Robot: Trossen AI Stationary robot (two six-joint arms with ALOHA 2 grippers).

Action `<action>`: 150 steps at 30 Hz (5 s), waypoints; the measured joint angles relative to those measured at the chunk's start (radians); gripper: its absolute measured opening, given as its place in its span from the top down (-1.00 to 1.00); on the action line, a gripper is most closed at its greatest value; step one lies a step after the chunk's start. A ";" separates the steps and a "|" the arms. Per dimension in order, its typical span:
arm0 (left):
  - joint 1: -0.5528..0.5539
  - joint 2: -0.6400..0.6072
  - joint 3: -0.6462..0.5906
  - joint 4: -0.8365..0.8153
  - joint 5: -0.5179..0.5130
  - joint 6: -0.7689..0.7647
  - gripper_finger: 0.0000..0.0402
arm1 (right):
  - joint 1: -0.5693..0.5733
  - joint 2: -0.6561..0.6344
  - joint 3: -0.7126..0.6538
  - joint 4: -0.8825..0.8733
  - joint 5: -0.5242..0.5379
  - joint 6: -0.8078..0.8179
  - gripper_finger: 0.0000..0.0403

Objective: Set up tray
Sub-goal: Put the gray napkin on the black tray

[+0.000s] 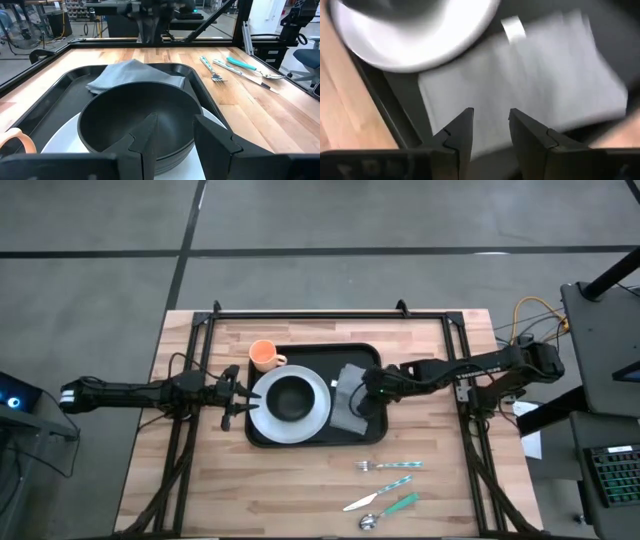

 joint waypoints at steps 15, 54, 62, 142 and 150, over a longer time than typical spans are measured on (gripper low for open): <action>0.000 0.000 0.000 0.000 0.000 0.000 0.48 | 0.047 0.042 0.047 0.187 0.096 -0.099 0.43; 0.000 0.000 0.000 0.000 0.000 0.000 0.48 | -0.220 0.223 0.050 0.007 -0.199 -0.239 0.54; 0.000 0.000 0.000 0.000 0.000 0.000 0.48 | -0.223 0.226 0.050 0.002 -0.198 -0.309 0.58; 0.000 0.006 0.000 0.000 0.000 0.000 0.48 | -0.254 0.492 0.271 -0.192 -0.143 -0.761 0.64; 0.000 0.006 0.000 0.000 0.000 0.000 0.48 | -0.287 0.502 0.273 -0.200 -0.155 -0.712 0.59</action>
